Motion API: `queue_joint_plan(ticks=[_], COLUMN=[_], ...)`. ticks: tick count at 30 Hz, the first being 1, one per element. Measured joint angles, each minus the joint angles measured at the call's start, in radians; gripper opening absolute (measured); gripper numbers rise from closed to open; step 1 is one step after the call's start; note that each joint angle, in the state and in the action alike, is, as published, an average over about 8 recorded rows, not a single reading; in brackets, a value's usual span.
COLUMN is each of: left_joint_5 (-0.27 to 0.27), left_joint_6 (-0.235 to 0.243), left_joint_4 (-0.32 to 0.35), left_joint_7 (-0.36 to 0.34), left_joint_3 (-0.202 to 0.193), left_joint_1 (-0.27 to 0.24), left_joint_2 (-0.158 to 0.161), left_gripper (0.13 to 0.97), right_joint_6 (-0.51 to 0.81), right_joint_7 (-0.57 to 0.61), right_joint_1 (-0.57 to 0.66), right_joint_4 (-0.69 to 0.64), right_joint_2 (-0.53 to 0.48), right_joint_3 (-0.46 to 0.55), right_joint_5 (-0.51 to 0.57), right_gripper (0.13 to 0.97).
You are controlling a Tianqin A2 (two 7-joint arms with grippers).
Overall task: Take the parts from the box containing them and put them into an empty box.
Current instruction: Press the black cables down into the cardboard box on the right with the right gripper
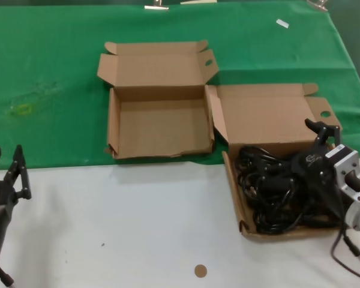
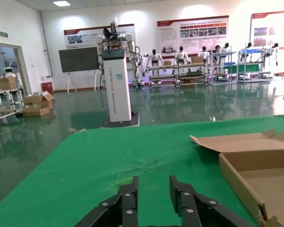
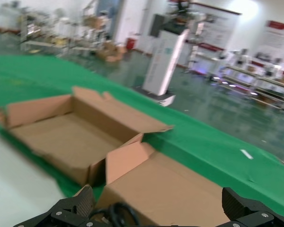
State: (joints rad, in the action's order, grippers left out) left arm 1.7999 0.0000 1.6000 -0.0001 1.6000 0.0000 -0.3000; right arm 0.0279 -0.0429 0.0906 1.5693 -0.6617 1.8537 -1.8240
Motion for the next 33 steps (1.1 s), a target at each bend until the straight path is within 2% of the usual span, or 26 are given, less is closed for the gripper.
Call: queue_joint_plan(ticks=[5,9,17,33], left_joint_5=[0.0,0.0,0.0,0.0], left_joint_6=[0.0,0.0,0.0,0.0], left_joint_4=[0.0,0.0,0.0,0.0], left_joint_7=[0.0,0.0,0.0,0.0], left_joint_3=[0.0,0.0,0.0,0.0], left_joint_1=[0.0,0.0,0.0,0.0], left_joint_2=[0.0,0.0,0.0,0.0], left_gripper=[0.263,0.263,0.168,0.144], right_joint_6=[0.092,0.186,0.354,0.656], right_joint_7=[-0.004,0.013,0.053,0.123], right_joint_1=[0.017,0.031,0.066,0.174], right_joint_4=[-0.001,-0.003,-0.007,-0.081], right_joint_2=[-0.076,-0.126,-0.219,-0.34], right_joint_3=[0.012,0.006,-0.009,-0.002], right_joint_5=[0.02,0.042,0.083,0.142], right_gripper=[0.966,0.966,0.966,0.966])
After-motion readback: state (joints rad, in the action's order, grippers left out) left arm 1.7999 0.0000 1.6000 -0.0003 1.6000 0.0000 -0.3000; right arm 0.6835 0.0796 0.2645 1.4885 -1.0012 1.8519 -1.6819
